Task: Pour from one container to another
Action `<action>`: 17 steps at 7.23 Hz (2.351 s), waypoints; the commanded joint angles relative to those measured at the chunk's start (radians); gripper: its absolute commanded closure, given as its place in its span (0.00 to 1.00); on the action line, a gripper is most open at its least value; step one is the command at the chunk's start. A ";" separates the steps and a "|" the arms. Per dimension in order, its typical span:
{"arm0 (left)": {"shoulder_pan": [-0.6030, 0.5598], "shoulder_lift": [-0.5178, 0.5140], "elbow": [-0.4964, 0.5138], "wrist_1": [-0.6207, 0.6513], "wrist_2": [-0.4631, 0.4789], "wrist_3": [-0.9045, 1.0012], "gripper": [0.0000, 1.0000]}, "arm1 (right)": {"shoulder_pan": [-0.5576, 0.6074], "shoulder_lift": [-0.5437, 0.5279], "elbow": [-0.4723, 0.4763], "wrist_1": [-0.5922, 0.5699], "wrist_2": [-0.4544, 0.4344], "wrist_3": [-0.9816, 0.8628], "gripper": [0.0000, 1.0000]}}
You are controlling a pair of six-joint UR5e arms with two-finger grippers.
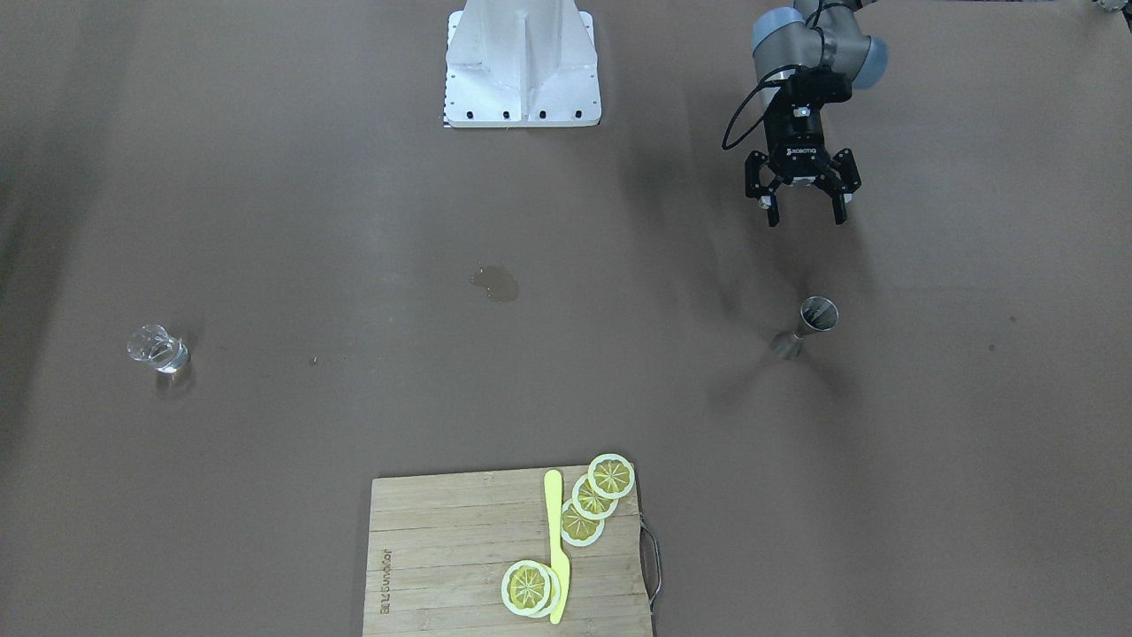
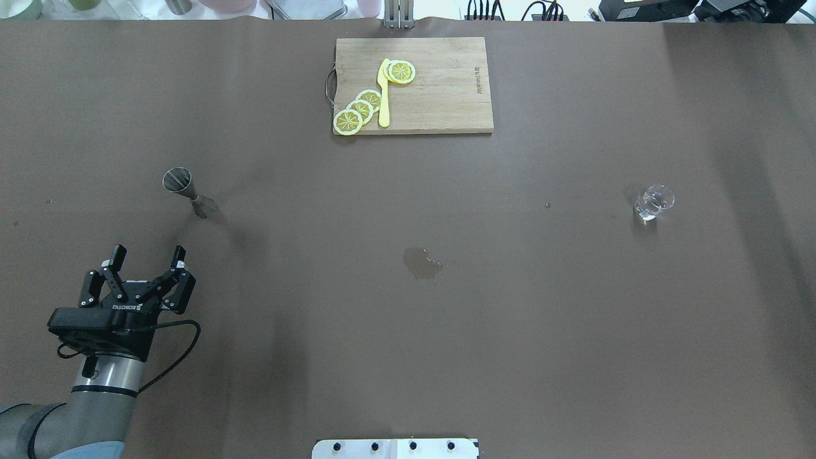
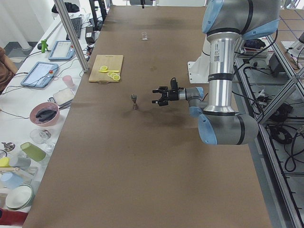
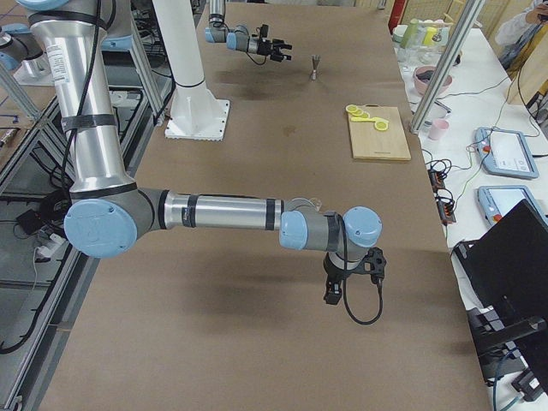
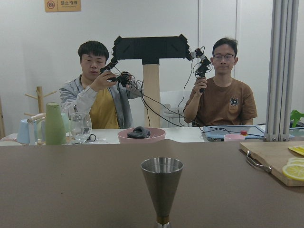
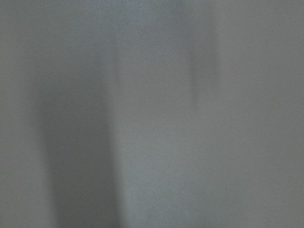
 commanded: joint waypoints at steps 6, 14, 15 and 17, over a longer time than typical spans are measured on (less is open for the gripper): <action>-0.126 0.039 -0.316 0.128 -0.236 0.184 0.01 | 0.003 -0.001 0.012 0.000 -0.016 0.001 0.00; -0.786 -0.562 0.139 0.205 -1.205 0.833 0.01 | 0.006 -0.001 0.012 0.000 -0.016 0.003 0.00; -0.808 -0.583 0.172 0.278 -1.211 0.917 0.01 | 0.006 -0.001 0.012 0.000 -0.016 0.003 0.00; -0.948 -0.592 0.190 0.332 -1.441 0.969 0.01 | 0.006 -0.002 0.012 0.000 -0.016 0.003 0.00</action>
